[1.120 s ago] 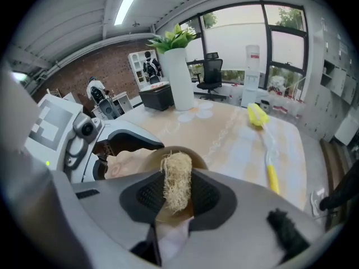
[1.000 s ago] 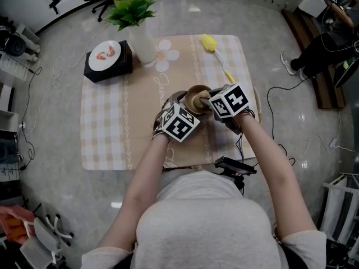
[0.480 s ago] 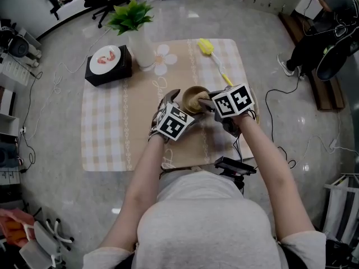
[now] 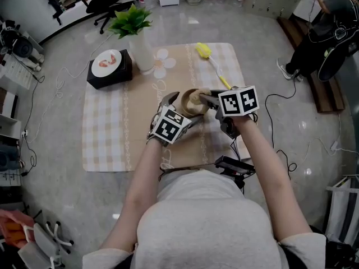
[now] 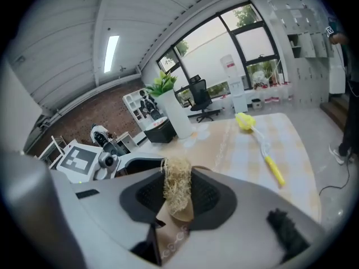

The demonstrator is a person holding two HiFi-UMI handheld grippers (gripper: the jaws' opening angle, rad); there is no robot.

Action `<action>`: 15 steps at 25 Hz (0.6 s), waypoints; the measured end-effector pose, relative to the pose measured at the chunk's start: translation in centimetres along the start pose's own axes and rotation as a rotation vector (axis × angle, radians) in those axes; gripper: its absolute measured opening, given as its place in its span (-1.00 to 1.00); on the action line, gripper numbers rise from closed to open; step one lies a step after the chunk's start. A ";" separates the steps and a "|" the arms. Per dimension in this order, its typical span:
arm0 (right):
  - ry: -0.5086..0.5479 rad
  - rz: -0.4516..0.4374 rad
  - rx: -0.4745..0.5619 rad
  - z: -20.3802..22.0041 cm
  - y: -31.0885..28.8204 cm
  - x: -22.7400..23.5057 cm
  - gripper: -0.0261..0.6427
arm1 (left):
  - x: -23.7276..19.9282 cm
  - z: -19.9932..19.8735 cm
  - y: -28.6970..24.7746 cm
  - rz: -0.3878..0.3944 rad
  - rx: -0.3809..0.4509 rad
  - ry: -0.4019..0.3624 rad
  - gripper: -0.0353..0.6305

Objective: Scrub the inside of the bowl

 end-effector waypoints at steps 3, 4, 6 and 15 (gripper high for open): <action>0.007 0.015 0.052 -0.8 0.8 -0.5 -0.61 | 0.6 -0.5 0.3 0.008 0.035 0.000 0.65; 0.017 0.020 0.071 -1.1 1.0 -0.8 -0.61 | 0.8 -0.6 0.5 0.008 0.039 0.000 0.63; 0.035 0.040 0.105 -1.8 1.6 -1.2 -0.61 | 1.2 -1.0 1.0 0.002 0.047 -0.001 0.61; 0.067 0.174 0.227 -2.7 3.9 -1.9 -0.61 | 2.5 -3.5 3.1 -0.030 0.155 -0.026 0.33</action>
Point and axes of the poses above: the fingertips, and each gripper's own axes: y backward along the fingers, x to its right, z out of its underside, the point moved 4 cm from there along y, backward along the fingers, and after that the axes turned 13 degrees about y, right-handed, at the moved point
